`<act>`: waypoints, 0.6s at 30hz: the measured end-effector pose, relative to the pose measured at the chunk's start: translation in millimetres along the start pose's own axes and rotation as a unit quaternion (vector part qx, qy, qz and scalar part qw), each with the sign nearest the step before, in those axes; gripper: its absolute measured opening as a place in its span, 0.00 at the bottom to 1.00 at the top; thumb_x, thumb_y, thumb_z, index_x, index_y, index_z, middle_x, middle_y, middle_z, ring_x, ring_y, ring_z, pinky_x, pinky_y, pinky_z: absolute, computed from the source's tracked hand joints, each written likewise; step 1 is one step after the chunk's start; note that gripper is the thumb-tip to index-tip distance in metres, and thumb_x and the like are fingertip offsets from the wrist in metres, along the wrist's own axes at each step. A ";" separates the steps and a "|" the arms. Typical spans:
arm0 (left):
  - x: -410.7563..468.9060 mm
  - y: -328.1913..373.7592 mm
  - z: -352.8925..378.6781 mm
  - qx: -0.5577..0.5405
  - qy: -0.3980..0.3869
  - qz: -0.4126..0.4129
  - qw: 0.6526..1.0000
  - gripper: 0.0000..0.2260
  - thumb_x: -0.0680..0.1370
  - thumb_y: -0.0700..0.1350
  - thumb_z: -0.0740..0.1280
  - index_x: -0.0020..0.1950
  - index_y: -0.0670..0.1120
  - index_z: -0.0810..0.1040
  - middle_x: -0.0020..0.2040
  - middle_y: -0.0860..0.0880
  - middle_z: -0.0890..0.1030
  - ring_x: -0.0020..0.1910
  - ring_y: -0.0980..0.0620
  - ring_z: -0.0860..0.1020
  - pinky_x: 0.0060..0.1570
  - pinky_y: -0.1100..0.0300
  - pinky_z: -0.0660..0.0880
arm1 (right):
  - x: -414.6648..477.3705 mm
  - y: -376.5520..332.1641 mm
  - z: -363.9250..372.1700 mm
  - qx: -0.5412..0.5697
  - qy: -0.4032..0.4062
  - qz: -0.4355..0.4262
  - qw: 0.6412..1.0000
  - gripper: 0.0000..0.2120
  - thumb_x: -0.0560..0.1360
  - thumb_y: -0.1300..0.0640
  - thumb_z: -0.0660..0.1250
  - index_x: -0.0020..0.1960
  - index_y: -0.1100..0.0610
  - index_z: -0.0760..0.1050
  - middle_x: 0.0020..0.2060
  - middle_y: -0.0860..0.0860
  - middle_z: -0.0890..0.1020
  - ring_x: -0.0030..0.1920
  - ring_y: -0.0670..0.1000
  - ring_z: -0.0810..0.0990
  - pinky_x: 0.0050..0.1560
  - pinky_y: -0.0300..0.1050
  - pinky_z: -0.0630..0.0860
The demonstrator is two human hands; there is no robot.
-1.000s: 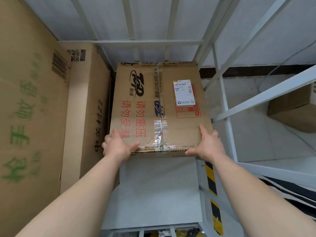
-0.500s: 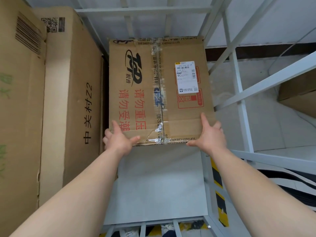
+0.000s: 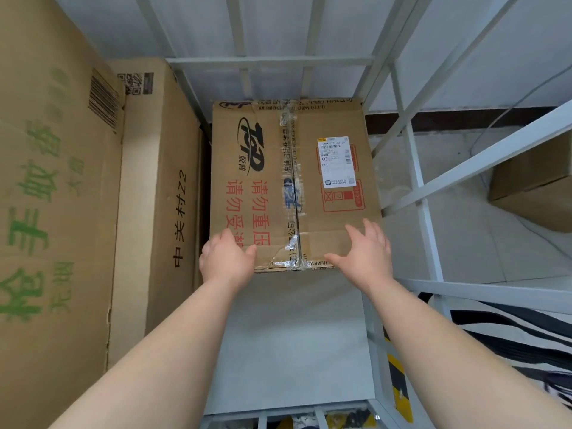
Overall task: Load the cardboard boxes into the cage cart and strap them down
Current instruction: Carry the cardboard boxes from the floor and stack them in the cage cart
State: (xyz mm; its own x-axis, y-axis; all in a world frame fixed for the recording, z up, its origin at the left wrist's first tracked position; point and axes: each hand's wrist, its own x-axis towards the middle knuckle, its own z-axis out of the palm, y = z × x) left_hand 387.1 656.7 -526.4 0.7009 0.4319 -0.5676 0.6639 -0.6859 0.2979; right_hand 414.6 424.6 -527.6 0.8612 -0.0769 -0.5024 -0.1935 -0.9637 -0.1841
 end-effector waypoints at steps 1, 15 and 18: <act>-6.3 2.9 -6.6 -0.010 -0.003 0.006 1.000 0.24 0.77 0.56 0.65 0.68 0.45 0.70 0.66 0.45 0.74 0.67 0.42 0.69 0.65 0.46 0.69 | -4.3 -5.3 -7.3 0.009 0.004 -0.004 1.000 0.39 0.71 0.37 0.69 0.76 0.50 0.61 0.78 0.55 0.55 0.78 0.56 0.49 0.77 0.54 0.47; -145.3 21.2 -156.3 -0.112 0.017 0.097 0.989 0.25 0.80 0.52 0.62 0.75 0.46 0.64 0.71 0.46 0.71 0.70 0.44 0.69 0.69 0.48 0.67 | -132.6 -88.0 -145.6 0.070 0.079 -0.057 0.993 0.32 0.74 0.38 0.65 0.74 0.49 0.66 0.74 0.49 0.65 0.77 0.53 0.55 0.76 0.54 0.51; -178.3 19.7 -191.9 -0.128 0.028 0.116 0.984 0.26 0.80 0.53 0.62 0.76 0.48 0.63 0.73 0.48 0.69 0.70 0.46 0.69 0.69 0.47 0.67 | -172.5 -103.7 -169.7 0.071 0.084 -0.074 0.991 0.31 0.75 0.38 0.65 0.74 0.49 0.66 0.74 0.49 0.66 0.77 0.52 0.55 0.76 0.52 0.51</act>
State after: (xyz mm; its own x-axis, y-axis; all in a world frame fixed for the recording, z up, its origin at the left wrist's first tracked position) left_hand 325.1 678.6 -272.0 0.8503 0.3173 -0.4199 0.5227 -0.6026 0.6030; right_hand 365.8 494.4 -278.5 0.9487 0.0100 -0.3160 -0.1127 -0.9231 -0.3675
